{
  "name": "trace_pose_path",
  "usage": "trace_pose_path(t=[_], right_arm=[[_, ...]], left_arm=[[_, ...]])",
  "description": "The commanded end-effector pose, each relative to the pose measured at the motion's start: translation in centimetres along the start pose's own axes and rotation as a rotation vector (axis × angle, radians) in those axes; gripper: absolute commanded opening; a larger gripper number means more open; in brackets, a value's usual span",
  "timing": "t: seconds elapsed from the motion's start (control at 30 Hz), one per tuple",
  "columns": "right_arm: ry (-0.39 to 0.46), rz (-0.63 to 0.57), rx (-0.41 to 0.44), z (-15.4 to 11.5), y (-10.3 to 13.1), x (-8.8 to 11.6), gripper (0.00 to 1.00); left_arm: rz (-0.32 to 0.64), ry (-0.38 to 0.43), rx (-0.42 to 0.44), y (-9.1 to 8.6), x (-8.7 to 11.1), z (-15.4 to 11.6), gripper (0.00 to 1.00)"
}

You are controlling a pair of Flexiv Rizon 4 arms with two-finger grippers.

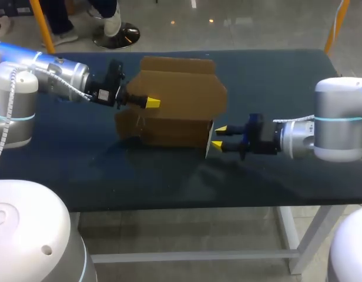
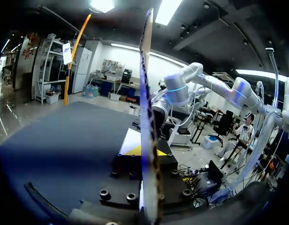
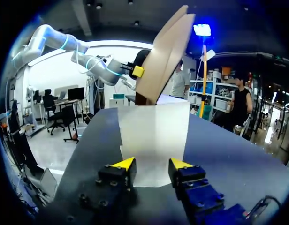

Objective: Assemble the packaging by folding the flat box into shape, placing the metal phone stand inside, and closing the box properly

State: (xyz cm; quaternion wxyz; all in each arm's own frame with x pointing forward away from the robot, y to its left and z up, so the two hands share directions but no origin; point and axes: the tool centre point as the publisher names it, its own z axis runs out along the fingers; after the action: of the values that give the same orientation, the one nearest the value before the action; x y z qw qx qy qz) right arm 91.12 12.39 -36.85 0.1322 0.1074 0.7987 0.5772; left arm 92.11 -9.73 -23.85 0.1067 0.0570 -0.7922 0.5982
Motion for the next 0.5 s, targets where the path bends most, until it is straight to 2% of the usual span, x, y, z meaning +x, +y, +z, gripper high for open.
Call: trace_pose_path(t=[0.03, 0.3, 0.5], right_arm=[[-0.011, -0.003, -0.017, 0.6, -0.1, 0.0, 0.49], [-0.024, 0.001, -0.034, 1.7, 0.6, 0.0, 0.49], [-0.072, 0.023, -0.051, 2.2, 0.9, 0.1, 0.5]], left_arm=[[0.0, 0.003, -0.003, 0.3, -0.1, 0.1, 0.0], [0.0, 0.003, -0.003, 0.3, -0.1, 0.1, 0.0], [0.0, 0.003, -0.003, 0.3, -0.1, 0.1, 0.0]])
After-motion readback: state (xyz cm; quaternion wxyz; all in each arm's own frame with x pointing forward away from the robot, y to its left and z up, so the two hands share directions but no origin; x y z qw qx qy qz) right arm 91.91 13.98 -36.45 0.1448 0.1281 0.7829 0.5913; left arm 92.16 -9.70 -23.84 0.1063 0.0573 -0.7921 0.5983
